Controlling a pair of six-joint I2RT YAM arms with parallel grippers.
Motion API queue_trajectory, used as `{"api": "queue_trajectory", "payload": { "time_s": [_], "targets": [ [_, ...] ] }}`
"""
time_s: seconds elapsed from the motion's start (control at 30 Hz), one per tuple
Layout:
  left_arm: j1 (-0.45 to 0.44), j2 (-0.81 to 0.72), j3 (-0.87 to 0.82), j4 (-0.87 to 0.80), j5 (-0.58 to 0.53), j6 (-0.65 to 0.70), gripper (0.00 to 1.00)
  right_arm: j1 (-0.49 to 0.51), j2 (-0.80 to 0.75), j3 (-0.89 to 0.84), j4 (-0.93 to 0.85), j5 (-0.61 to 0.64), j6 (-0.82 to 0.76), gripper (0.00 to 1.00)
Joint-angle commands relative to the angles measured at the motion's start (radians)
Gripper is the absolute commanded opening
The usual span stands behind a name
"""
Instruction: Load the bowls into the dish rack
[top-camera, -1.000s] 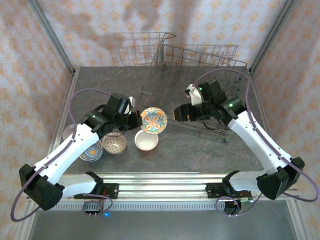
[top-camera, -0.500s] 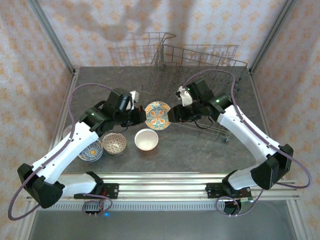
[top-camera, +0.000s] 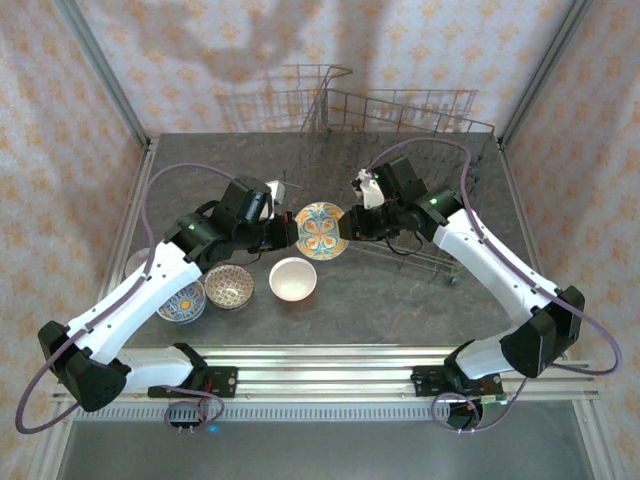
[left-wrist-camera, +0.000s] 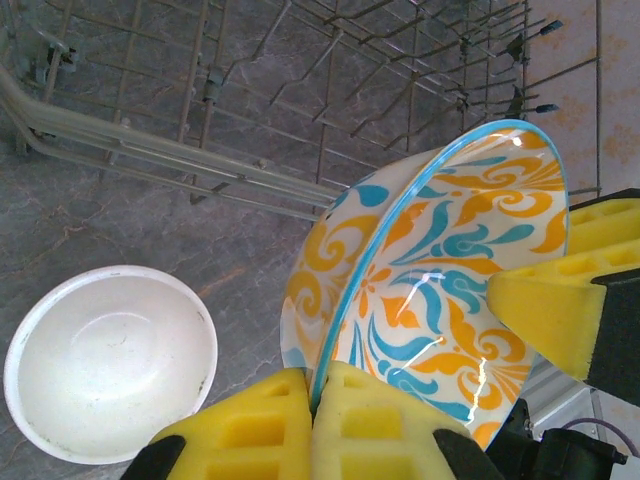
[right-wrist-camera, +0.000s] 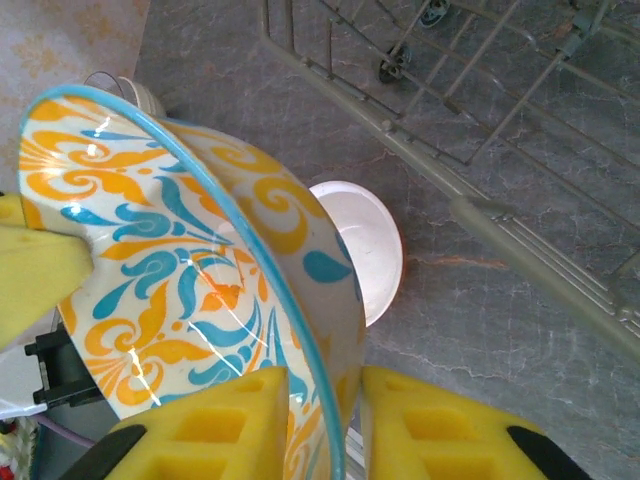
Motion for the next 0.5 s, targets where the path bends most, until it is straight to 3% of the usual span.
{"api": "queue_trajectory", "payload": {
  "time_s": [0.0, 0.3, 0.43, 0.47],
  "targets": [
    [-0.017, 0.004, 0.037, 0.075, -0.015, -0.015, 0.00, 0.005, 0.000, 0.014, 0.032, 0.026, 0.021, 0.21],
    [-0.026, 0.001, 0.043, 0.065, -0.040, -0.013, 0.02, 0.005, -0.020, 0.022, 0.028, 0.054, 0.035, 0.05],
    [-0.026, -0.011, 0.052, 0.059, -0.057, -0.009, 0.16, 0.005, -0.050, 0.020, 0.038, 0.092, 0.042, 0.02],
    [-0.026, -0.015, 0.057, 0.051, -0.069, -0.005, 0.25, 0.005, -0.060, 0.021, 0.044, 0.104, 0.046, 0.00]
  ]
}}
